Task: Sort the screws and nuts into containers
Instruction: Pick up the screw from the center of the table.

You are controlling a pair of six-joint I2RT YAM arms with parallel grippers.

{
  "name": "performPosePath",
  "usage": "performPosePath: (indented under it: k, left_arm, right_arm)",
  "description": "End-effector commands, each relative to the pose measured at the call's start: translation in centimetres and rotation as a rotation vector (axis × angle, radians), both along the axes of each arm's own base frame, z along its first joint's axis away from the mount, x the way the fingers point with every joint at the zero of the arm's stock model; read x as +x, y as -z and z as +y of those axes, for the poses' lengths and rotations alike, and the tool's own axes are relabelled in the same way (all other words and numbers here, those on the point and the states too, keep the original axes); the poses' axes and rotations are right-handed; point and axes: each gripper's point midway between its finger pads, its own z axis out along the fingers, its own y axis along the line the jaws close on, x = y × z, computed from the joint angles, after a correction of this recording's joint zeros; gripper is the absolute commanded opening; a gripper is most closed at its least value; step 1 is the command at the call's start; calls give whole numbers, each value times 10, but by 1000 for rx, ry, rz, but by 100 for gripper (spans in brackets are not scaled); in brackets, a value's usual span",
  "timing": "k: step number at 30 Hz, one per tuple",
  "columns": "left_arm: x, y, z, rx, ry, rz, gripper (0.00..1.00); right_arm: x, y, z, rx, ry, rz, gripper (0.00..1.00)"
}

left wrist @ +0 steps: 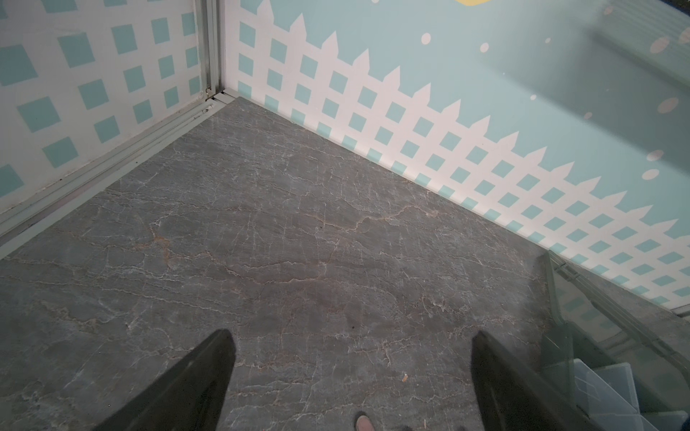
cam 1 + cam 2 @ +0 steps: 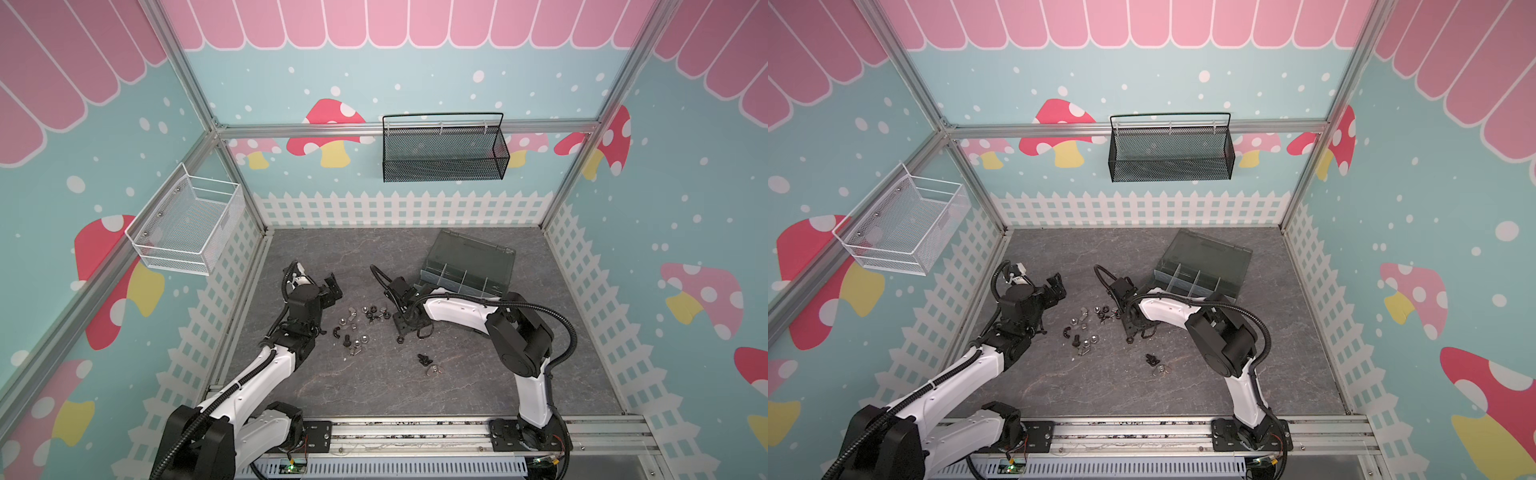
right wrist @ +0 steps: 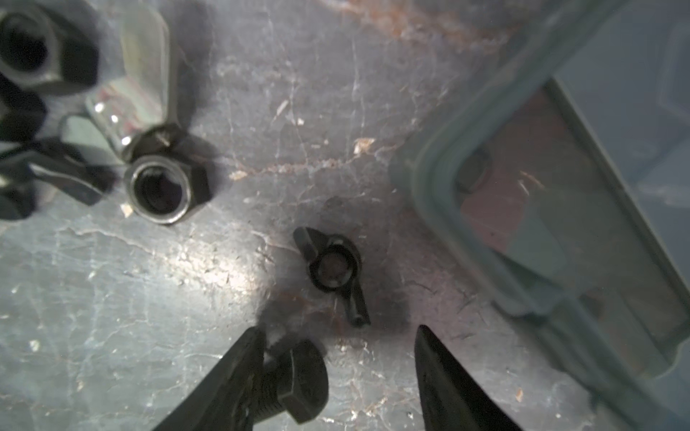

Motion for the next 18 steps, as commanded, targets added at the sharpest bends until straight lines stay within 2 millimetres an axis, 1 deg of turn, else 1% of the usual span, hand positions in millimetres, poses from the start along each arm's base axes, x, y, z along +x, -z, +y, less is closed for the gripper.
performPosePath:
  k: [1,4,8,12,16,18]
  left_arm:
    - [-4,2,2,-14,-14,0,99]
    - [-4,2,1,-18,-13,-1,99]
    - [-3,3,1,-25,-12,-2,99]
    - [-3,2,-1,-28,-4,-3,100]
    - [-4,2,1,-23,-9,-2,100]
    - [-4,2,1,-24,-11,-3,99]
  right_arm:
    - [-20,8,-20,-69,7,44,67]
    - [-28,9,-27,-74,11,57,66]
    - [-32,13,-29,-72,13,67,58]
    - [-36,16,-24,-40,1,90,44]
    - [-38,15,-18,-2,-15,93,32]
    - [-37,15,-15,7,-22,92,25]
